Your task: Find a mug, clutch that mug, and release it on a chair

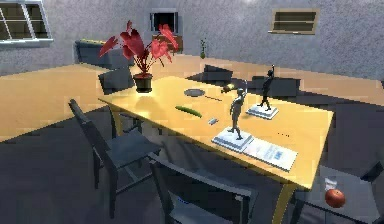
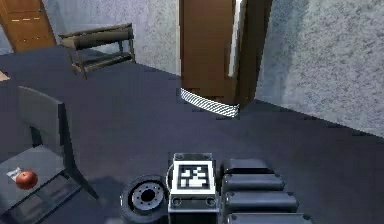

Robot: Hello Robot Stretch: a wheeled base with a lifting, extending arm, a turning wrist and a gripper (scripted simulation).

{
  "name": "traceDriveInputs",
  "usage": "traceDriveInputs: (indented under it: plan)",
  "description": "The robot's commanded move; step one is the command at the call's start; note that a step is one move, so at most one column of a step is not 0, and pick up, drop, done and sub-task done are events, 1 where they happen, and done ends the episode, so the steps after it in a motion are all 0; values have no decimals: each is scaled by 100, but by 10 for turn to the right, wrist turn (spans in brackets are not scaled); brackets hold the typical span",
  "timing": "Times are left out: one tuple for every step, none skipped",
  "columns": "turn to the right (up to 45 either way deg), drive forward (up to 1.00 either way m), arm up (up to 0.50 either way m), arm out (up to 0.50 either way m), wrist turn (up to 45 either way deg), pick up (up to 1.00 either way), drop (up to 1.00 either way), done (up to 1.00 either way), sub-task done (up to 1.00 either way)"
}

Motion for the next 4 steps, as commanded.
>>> traceDriveInputs:
  plan:
    - [30, 0, 0, 0, 0, 0, 0, 0, 0]
    - [-420, 0, 0, 0, 0, 0, 0, 0, 0]
    - [390, 0, 0, 0, 0, 0, 0, 0, 0]
    - [-330, 0, 0, 0, 0, 0, 0, 0, 0]
